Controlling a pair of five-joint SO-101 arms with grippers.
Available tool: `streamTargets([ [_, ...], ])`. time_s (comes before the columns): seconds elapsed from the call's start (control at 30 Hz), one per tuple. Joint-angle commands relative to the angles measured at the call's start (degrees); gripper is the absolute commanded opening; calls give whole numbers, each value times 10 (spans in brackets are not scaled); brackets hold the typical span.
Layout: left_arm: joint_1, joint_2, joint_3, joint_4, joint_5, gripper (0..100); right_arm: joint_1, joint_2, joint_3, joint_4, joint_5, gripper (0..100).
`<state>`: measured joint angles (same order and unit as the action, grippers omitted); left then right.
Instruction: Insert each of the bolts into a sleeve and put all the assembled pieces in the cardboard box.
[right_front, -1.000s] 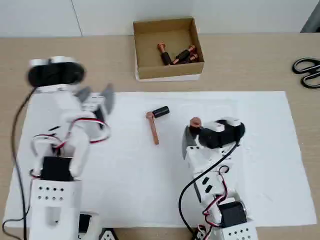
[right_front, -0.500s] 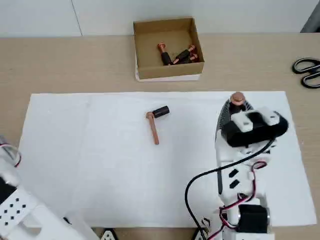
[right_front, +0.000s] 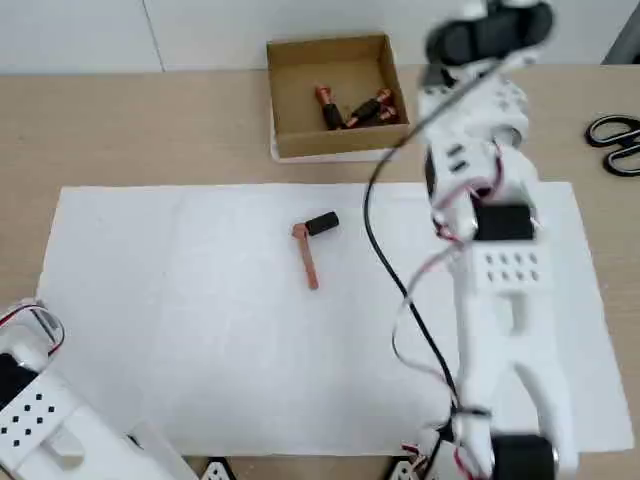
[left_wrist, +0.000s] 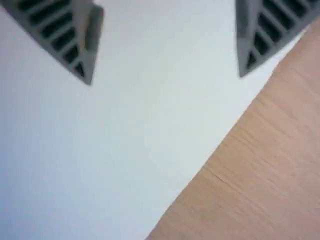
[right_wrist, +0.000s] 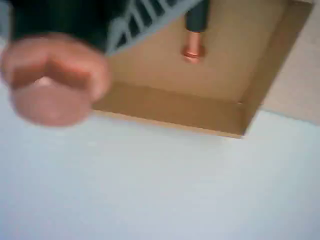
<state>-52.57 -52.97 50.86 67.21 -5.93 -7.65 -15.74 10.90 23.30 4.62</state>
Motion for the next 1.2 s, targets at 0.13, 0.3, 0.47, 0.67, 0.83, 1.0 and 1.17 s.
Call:
streamTargets([
  [0.13, 3, -11, -30, 33, 5, 182, -71, 244, -232, -87, 7, 4],
  [0.3, 3, -11, -30, 36, 5, 182, -65, 417, -375, -142, 7, 4],
  [0.47, 3, -11, -32, 55, 5, 182, -55, 566, -513, -143, 7, 4],
  [0.67, 4, -11, -33, 58, 5, 182, -58, 677, -622, -135, 8, 4],
  [0.83, 4, -11, -32, 59, 5, 182, -56, 723, -671, -87, 8, 5],
  [1.0, 4, -11, -31, 59, 5, 182, -46, 748, -700, -80, 8, 5],
  [1.17, 4, -11, -30, 60, 5, 182, -46, 759, -702, -80, 8, 5],
])
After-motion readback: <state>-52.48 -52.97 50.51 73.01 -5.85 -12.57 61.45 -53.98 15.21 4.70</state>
